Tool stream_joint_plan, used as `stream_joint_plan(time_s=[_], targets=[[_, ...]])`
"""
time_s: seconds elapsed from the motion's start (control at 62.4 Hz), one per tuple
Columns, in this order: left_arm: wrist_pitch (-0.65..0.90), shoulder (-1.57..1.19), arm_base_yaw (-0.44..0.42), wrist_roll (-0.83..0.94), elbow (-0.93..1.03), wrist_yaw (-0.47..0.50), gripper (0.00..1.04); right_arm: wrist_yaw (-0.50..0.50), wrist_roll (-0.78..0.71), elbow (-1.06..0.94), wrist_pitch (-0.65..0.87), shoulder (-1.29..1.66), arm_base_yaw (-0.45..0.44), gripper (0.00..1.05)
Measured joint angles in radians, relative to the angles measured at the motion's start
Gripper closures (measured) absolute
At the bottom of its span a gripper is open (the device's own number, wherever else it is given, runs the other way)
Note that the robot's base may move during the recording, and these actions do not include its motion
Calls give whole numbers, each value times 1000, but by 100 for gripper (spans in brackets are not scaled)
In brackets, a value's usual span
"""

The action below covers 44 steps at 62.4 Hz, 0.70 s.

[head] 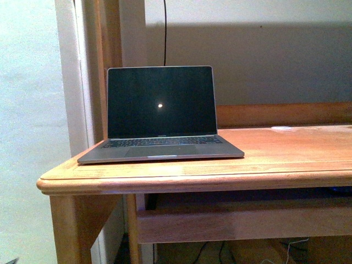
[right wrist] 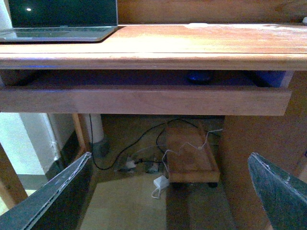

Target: Place mouse

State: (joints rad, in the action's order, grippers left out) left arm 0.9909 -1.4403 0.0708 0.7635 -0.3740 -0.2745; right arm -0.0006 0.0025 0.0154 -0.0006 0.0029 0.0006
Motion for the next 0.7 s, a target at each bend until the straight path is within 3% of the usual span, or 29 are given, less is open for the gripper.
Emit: stream_joint_plan(time_s=[0.096, 0.224, 0.384, 0.705], targets=[[79, -167, 67, 237, -95, -54, 8, 0, 0, 0, 0, 0, 0, 7], [47, -271, 143, 363, -171, -68, 8, 0, 0, 0, 0, 0, 0, 7], [37, -367, 207, 432, -236, -71, 8, 0, 0, 0, 0, 0, 0, 7], [89, -561, 244, 499, -423, -89, 8, 0, 0, 0, 0, 0, 0, 7]])
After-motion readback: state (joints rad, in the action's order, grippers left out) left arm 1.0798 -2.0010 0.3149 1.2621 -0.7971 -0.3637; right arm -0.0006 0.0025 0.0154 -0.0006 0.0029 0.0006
